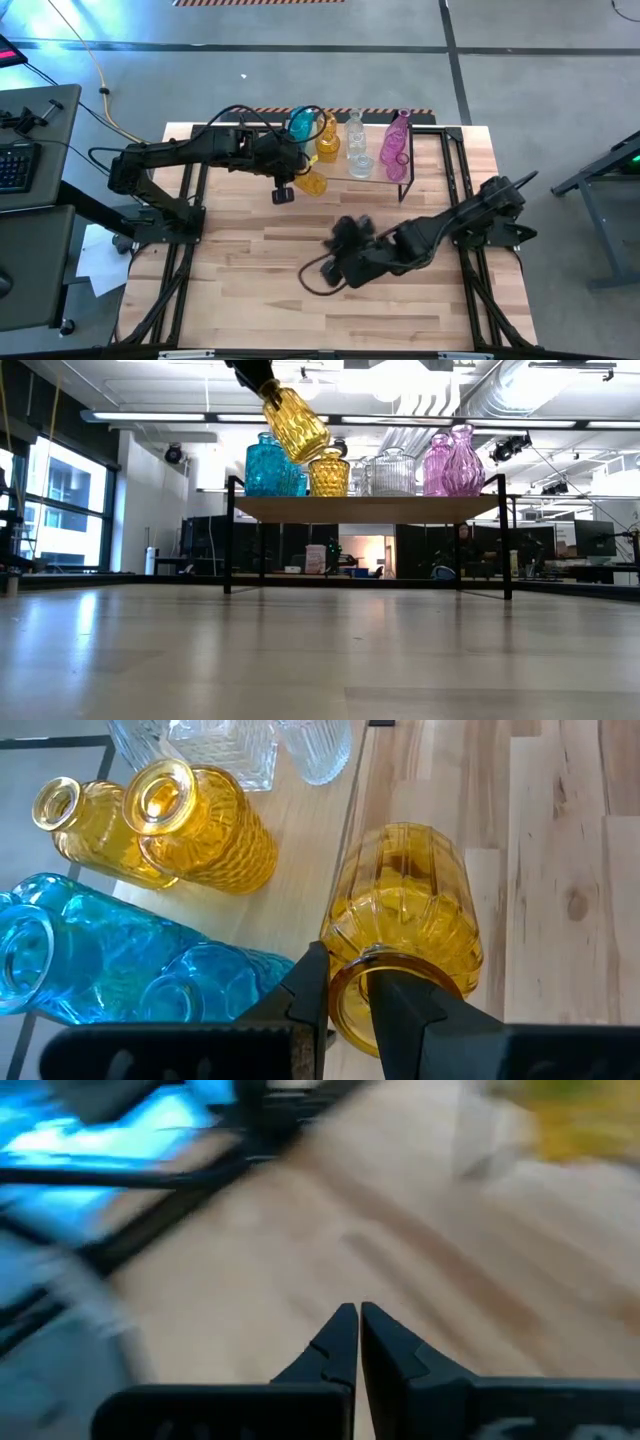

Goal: Sort vases onto shelf
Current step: Put the yellow transparent vase on the shelf aligned with the other yellow vases

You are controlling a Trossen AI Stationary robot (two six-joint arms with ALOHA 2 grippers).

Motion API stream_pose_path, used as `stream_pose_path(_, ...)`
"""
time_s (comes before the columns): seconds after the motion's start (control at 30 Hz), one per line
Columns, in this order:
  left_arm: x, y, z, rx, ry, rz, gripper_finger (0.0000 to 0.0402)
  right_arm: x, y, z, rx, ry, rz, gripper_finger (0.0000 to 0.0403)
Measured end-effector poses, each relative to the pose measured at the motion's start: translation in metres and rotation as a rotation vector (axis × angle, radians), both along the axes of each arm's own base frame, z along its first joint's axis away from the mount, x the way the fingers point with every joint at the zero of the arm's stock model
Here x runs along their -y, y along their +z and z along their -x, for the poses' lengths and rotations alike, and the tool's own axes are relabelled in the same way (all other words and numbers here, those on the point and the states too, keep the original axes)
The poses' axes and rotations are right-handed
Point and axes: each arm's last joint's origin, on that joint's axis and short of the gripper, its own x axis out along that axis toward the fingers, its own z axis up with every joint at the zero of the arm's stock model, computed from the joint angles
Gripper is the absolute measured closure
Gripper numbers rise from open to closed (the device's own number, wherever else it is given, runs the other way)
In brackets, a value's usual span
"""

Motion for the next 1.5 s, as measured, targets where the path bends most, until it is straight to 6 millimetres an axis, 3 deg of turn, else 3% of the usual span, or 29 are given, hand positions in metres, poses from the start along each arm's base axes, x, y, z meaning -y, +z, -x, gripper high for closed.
stream_pose_path(0.13,0.001,0.0,0.0,-0.001,-0.021,0.015,0.0358,0.004,0.016,-0.021,0.139,0.186,0.022,0.0403)
stream_pose_path(0.23,0.001,0.0,0.0,-0.001,-0.024,0.015,0.0358,0.019,0.029,-0.014,0.131,0.213,0.096,0.0403)
stream_pose_path(0.47,0.001,0.0,0.0,0.004,-0.01,0.025,0.0358,0.053,0.055,0.048,-0.075,0.112,0.2,0.0403)
stream_pose_path(0.63,0.001,0.0,0.0,0.006,-0.004,0.029,0.0358,0.068,0.071,0.099,-0.123,0.029,0.26,0.0403)
stream_pose_path(0.8,0.001,0.0,0.0,0.013,0.014,0.042,0.0358,0.086,0.048,0.16,-0.048,0.005,0.166,0.0403)
stream_pose_path(0.97,0.001,0.0,0.0,0.02,0.035,0.057,0.0358,0.102,0.01,0.202,0.226,0.0,-0.001,0.0403)
stream_pose_path(1.17,0.001,0.0,-0.001,0.031,0.052,0.068,0.0358,0.101,-0.014,0.189,0.523,0.096,0.001,0.0403)
stream_pose_path(1.37,-0.002,-0.002,-0.011,0.071,0.033,0.058,0.0358,0.095,-0.03,0.152,0.459,0.128,0.006,0.0403)
stream_pose_path(1.5,-0.006,-0.006,-0.018,0.083,0.029,0.063,0.0358,0.092,-0.024,0.117,0.408,0.185,0.03,0.0403)
